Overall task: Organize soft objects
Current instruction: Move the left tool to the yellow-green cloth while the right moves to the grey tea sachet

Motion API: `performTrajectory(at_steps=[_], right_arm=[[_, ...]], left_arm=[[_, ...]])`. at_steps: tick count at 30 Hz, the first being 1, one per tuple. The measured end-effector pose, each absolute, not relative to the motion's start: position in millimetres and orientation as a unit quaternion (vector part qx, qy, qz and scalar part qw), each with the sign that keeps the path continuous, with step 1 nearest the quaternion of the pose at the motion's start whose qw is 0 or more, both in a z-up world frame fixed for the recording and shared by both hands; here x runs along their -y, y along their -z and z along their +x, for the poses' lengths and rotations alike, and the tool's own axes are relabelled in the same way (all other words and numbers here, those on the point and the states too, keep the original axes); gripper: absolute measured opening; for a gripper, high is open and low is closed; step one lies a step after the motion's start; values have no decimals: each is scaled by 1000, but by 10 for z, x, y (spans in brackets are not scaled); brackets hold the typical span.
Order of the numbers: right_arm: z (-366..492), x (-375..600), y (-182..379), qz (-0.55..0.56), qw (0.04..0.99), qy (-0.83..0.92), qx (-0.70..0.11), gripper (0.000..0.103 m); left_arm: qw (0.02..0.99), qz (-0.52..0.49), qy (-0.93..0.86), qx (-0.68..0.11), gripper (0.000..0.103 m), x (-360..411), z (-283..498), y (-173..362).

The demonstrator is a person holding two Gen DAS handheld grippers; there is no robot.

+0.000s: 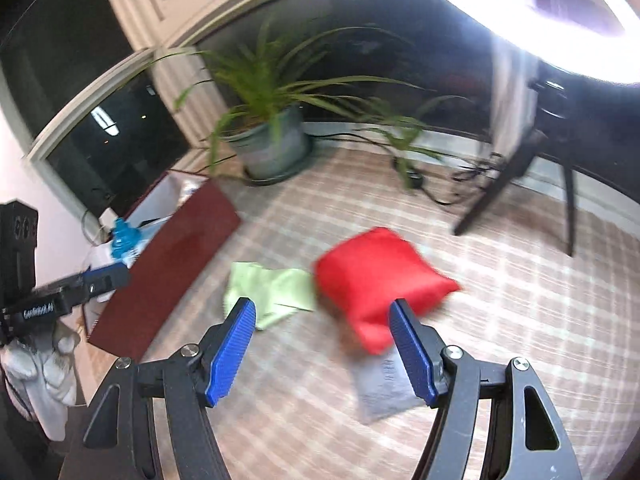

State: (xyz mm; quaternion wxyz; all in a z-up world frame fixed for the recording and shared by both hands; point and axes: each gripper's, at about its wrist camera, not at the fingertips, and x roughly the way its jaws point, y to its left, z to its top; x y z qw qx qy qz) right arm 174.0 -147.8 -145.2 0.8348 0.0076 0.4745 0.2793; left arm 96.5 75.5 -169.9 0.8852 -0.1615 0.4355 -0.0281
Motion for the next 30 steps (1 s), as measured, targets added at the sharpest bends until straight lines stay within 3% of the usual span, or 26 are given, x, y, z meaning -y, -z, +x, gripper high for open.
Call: performTrajectory(at_steps=[15, 18, 23, 30], right_arm=[[2009, 1839, 1925, -36, 821, -245, -515, 65], [1930, 1854, 2041, -50, 816, -246, -520, 65], [1729, 1829, 2240, -70, 813, -253, -520, 65], [1565, 1769, 2432, -84, 820, -251, -507, 78]], left_arm=[[869, -144, 31, -473, 57, -330, 1309, 2256], [869, -127, 21, -477, 65, -370, 1282, 2380], [860, -118, 11, -496, 66, -421, 1275, 2613], [863, -106, -2, -493, 70, -360, 1404, 2749]])
